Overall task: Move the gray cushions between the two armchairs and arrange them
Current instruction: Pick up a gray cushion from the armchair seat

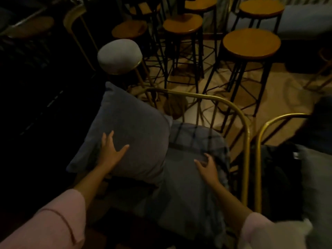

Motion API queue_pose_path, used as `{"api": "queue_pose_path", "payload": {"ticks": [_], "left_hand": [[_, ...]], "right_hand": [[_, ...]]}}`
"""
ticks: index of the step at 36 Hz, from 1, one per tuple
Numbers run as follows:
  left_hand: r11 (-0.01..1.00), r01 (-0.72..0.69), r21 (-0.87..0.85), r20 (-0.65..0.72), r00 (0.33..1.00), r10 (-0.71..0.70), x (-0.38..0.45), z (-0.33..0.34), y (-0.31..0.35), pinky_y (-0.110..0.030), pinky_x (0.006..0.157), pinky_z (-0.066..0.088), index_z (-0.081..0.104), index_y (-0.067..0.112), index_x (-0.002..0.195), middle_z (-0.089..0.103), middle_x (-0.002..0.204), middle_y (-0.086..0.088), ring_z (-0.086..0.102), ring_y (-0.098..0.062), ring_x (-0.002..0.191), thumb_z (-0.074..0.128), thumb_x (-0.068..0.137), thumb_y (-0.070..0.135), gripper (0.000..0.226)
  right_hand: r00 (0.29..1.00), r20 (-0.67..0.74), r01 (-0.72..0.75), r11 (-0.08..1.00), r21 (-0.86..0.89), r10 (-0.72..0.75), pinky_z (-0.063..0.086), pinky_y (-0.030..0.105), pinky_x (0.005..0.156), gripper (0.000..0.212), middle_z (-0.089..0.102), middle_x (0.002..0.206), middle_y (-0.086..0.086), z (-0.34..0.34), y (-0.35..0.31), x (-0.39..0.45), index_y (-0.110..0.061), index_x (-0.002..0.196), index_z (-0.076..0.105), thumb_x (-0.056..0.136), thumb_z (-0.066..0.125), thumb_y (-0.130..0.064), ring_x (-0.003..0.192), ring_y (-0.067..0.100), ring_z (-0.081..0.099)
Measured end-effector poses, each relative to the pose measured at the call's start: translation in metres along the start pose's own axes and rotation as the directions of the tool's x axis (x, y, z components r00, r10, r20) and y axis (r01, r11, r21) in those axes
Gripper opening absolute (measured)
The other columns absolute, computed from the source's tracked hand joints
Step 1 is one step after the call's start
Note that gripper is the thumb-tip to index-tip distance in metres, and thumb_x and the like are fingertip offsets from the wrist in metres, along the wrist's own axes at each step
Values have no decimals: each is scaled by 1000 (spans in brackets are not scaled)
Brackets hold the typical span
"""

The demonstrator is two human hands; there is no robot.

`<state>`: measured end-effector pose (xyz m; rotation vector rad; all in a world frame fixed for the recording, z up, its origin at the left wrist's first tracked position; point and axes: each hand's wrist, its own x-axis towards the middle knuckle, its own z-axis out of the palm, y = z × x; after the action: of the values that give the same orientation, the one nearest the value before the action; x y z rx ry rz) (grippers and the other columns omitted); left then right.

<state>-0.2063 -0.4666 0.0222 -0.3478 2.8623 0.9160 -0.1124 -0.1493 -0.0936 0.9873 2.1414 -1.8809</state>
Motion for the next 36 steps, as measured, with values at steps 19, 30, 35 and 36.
{"api": "queue_pose_path", "payload": {"ticks": [19,30,35,36], "left_hand": [[988,82,127,-74,995,-73,165,-1,-109,-62,113,25,-6,51,148,8,164,-5,24,-39,145,63,56,85,120],[992,30,-123,-17,999,-32,184,-2,-135,-53,112,35,-2,48,150,21,161,-4,33,-30,143,72,45,80,133],[966,24,-258,-38,999,-36,174,-10,-128,-44,109,40,17,36,151,33,156,0,40,-19,137,81,45,69,128],[961,24,-275,-50,998,-39,170,-10,-124,-40,107,41,21,33,151,36,154,0,42,-18,134,84,47,64,125]], "right_hand": [[916,150,-396,896,199,372,42,31,92,88,47,139,8,208,29,100,-4,151,29,87,67,-50,132,32,49],[870,281,-482,820,307,406,47,51,106,140,50,148,9,227,48,113,-13,152,34,39,79,-82,127,33,56],[888,329,-423,853,307,322,45,48,108,118,58,141,3,196,44,86,-18,146,46,50,79,-78,125,26,58],[890,331,-417,852,317,313,45,47,108,117,60,139,3,188,41,77,-18,144,48,49,78,-79,125,26,59]]}}
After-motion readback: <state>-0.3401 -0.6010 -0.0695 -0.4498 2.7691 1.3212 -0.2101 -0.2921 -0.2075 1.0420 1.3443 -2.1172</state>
